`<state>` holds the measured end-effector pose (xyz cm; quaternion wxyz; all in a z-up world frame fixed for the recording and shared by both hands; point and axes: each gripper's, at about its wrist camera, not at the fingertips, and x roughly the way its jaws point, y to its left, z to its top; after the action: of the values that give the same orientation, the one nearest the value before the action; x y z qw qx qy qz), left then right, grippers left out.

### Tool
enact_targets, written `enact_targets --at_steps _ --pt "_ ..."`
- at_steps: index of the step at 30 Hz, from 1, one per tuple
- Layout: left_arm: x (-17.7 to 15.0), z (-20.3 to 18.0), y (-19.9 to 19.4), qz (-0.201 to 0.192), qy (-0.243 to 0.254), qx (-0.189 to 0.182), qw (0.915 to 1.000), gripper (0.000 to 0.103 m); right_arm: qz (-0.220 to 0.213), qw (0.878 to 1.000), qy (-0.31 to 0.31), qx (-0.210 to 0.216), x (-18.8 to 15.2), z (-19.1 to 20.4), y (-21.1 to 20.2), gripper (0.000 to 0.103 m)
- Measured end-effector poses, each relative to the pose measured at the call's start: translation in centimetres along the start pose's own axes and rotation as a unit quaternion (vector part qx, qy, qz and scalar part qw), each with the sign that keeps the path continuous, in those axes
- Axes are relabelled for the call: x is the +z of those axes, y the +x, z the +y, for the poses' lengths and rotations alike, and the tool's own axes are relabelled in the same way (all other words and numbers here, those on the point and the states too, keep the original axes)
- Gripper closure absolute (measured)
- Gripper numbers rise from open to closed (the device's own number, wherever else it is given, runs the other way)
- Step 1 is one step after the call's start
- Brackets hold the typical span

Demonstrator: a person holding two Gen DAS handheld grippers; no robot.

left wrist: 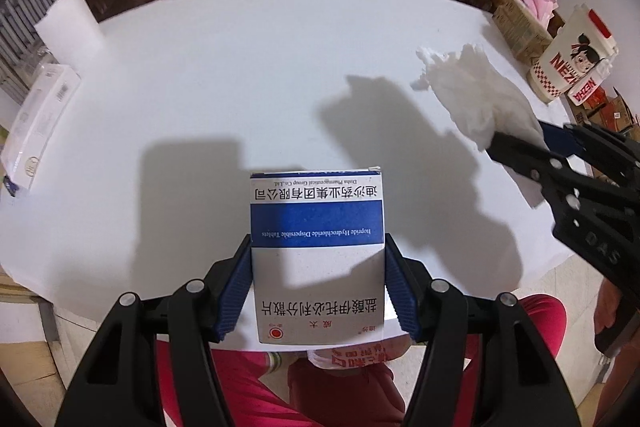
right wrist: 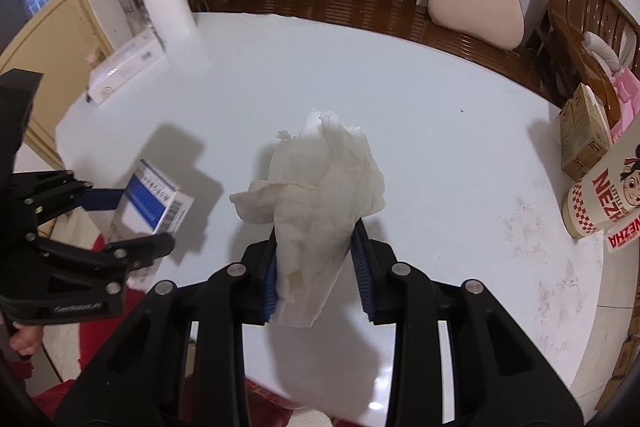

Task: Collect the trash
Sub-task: 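Lift the tissue with the right gripper while the left gripper lifts the medicine box, then carry the held tissue and medicine box down over the white plastic bag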

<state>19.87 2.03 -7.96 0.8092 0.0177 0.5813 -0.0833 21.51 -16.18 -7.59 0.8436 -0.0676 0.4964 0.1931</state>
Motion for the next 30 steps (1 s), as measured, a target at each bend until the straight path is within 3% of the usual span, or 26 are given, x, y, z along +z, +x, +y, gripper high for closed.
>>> enact_targets --at_steps 5,15,24,30 --pt "-0.1 -1.0 -1.0 -0.017 0.003 0.000 0.9998 0.043 -0.013 1.000 -0.011 -0.007 -1.1 1.5 -2.4 0.071" --pt "-4.2 -0.9 -4.3 -0.050 0.016 -0.002 0.9986 0.043 -0.043 0.999 -0.021 -0.011 -5.0 4.3 -7.9 0.071" --pt "-8.9 -1.2 -4.0 -0.039 0.037 -0.035 0.9979 0.043 -0.046 0.999 -0.018 -0.016 -9.5 6.8 -9.6 0.071" --pt "-11.9 -1.9 -2.8 -0.026 0.056 -0.035 0.9975 0.043 -0.038 0.999 -0.020 -0.016 -12.6 8.6 -9.6 0.071"
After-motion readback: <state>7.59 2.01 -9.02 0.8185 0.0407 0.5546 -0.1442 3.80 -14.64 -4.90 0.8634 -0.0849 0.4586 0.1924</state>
